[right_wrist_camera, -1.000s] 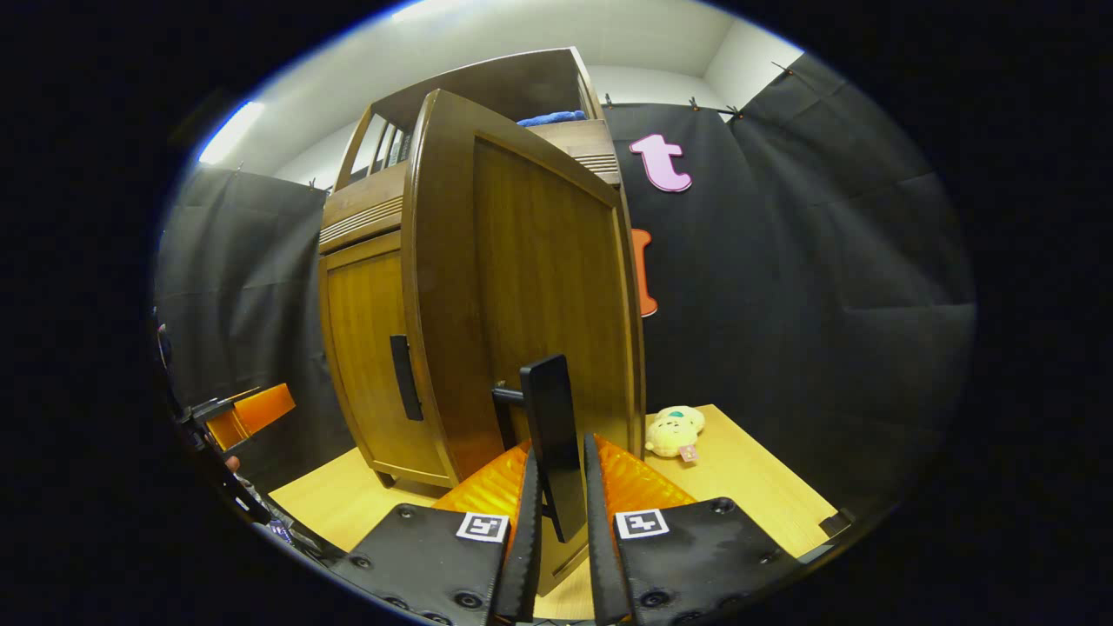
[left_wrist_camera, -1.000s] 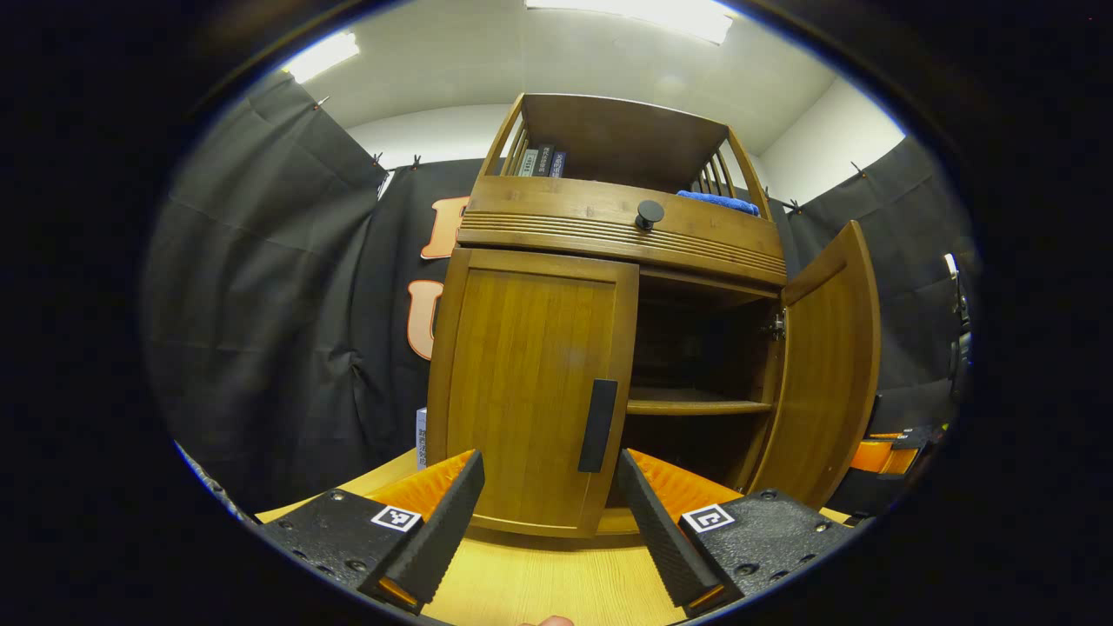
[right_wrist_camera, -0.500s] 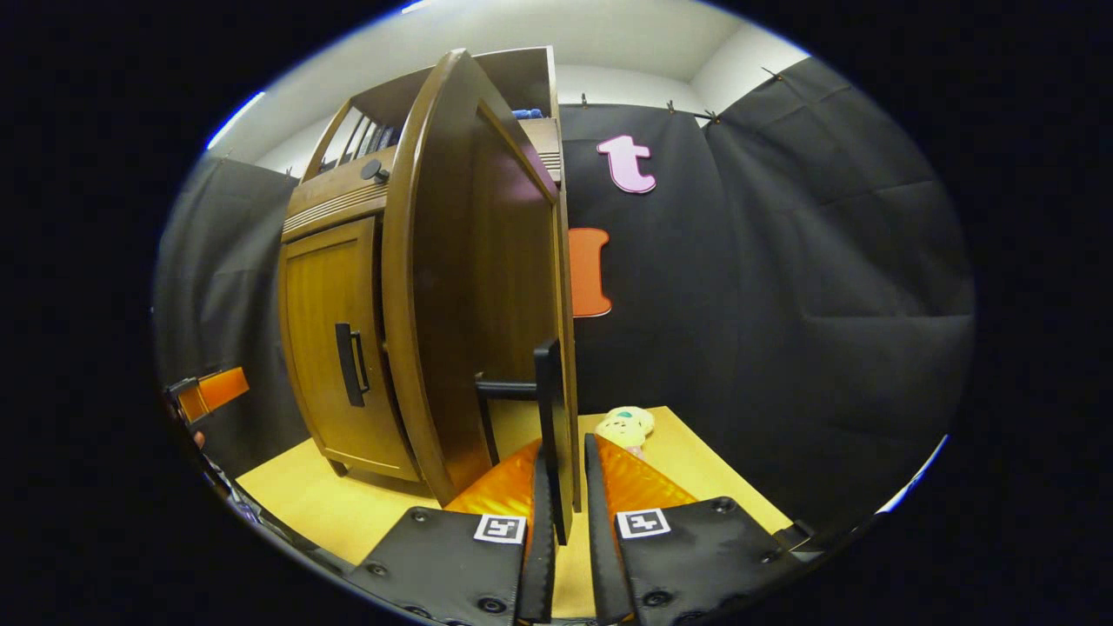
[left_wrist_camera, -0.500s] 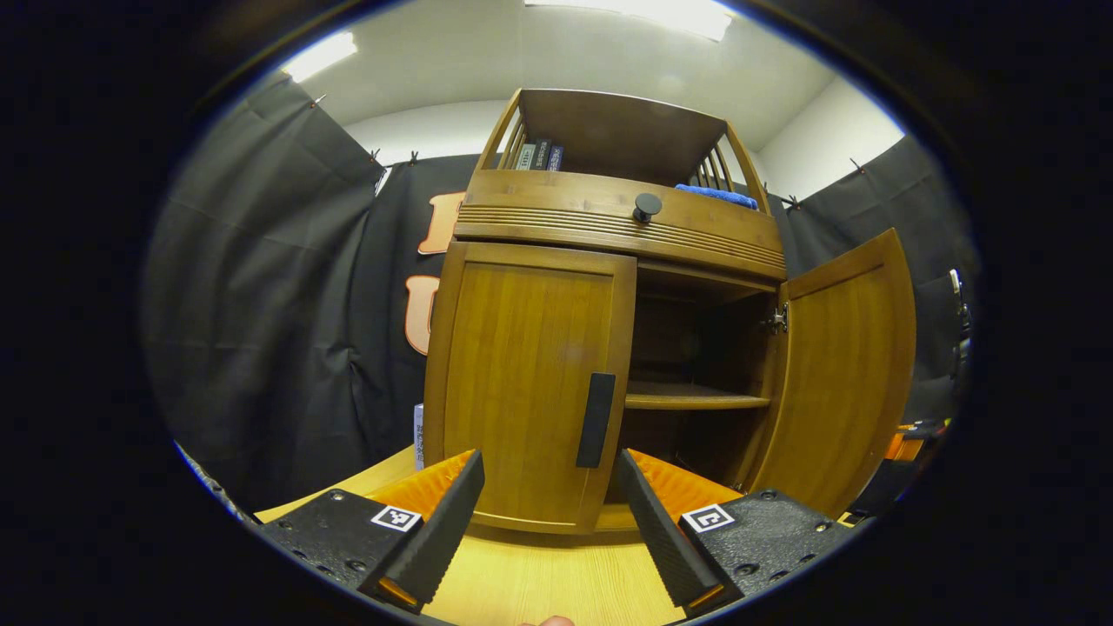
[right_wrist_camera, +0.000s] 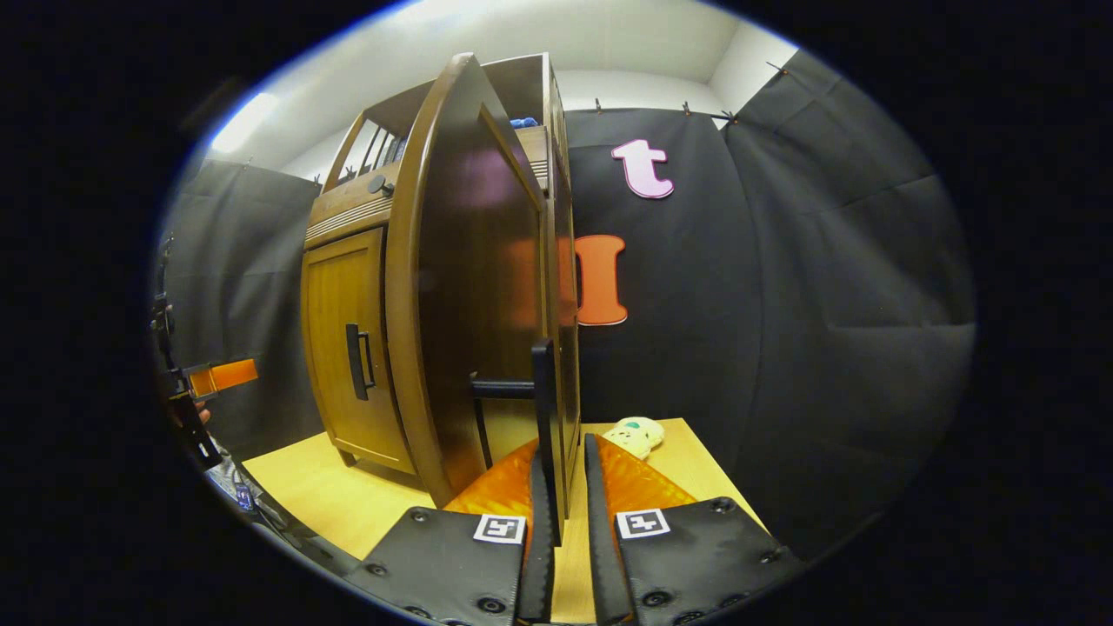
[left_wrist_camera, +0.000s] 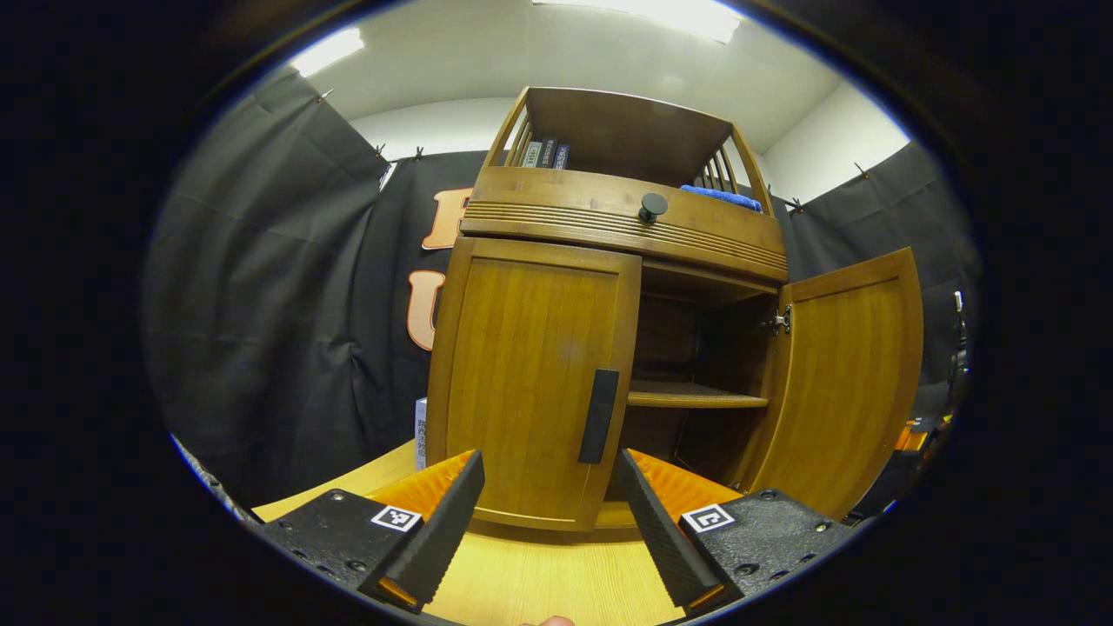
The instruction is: Open the right door of the double-door shoe cabinet with the right hand, and open the left door with the left hand.
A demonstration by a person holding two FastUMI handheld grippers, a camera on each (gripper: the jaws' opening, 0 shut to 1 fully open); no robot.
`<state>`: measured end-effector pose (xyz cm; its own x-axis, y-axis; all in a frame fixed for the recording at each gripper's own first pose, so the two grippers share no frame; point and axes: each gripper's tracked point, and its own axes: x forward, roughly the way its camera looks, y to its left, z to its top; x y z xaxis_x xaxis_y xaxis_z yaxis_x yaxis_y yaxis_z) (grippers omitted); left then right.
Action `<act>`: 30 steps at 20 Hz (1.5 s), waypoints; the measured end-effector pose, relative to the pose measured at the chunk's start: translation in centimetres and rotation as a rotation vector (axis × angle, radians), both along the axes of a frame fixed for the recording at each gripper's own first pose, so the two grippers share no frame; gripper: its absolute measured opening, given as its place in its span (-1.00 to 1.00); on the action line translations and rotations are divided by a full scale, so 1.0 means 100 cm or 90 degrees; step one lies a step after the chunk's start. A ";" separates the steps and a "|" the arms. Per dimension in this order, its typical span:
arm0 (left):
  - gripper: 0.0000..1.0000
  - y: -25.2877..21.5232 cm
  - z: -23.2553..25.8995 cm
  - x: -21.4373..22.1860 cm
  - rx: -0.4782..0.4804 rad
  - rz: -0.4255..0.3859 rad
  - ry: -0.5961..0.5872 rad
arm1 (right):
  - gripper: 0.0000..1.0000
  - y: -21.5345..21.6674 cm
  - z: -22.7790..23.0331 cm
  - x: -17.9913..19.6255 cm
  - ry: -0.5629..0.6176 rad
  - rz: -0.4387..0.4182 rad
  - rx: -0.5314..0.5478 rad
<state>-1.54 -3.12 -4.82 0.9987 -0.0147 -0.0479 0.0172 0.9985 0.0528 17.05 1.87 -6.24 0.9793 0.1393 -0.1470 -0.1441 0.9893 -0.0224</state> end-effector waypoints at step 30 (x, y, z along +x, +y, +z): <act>0.82 -0.050 0.010 0.127 -0.025 -0.105 -0.026 | -0.50 0.032 0.019 -0.016 -0.039 -0.054 0.024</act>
